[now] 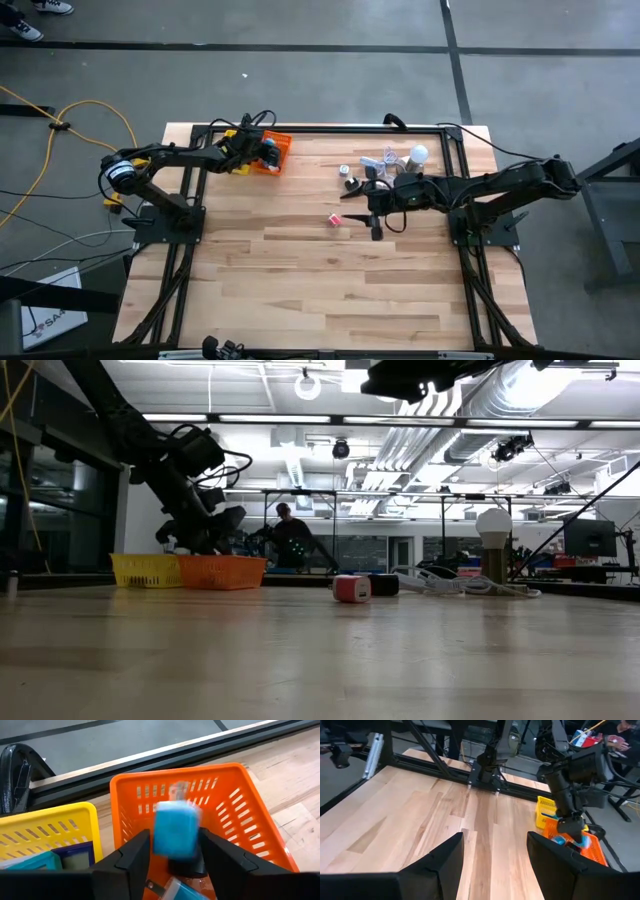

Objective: Pick & Place Office items
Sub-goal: Put the blue adapter into the orange basket, then put the pink adapter into the orange basket

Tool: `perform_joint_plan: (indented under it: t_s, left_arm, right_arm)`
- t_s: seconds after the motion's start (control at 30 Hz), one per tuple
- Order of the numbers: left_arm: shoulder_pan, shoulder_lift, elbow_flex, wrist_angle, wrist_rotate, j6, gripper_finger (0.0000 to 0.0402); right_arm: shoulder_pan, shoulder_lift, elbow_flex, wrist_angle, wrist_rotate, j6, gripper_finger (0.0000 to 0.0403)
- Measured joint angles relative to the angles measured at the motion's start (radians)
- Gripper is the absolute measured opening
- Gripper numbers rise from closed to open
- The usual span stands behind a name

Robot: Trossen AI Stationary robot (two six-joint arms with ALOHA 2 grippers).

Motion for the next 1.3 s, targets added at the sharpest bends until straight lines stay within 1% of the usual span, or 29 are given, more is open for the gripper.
perform_joint_plan:
  t_s: [0.37,0.9,1.1,1.17,1.3]
  left_arm:
    - [-0.001,0.000,0.000,0.000,0.000,0.001,0.0176]
    - [-0.001,0.000,0.000,0.003,0.000,0.000,0.0177]
    - [-0.001,0.000,0.000,0.072,0.003,0.011,0.0177]
    - [-0.001,-0.004,0.000,0.099,0.032,0.011,0.0177]
    - [-0.009,-0.019,0.000,0.151,0.133,0.041,0.0177]
  right_arm:
    - [0.000,0.000,0.000,-0.005,-0.028,0.025,0.0204]
    - [0.000,0.000,0.000,-0.006,-0.028,0.026,0.0204]
    - [0.000,0.000,0.000,-0.006,-0.028,0.026,0.0204]
    - [0.000,0.000,0.000,-0.006,-0.028,0.027,0.0204]
    - [0.000,0.000,0.000,-0.009,-0.028,0.027,0.0204]
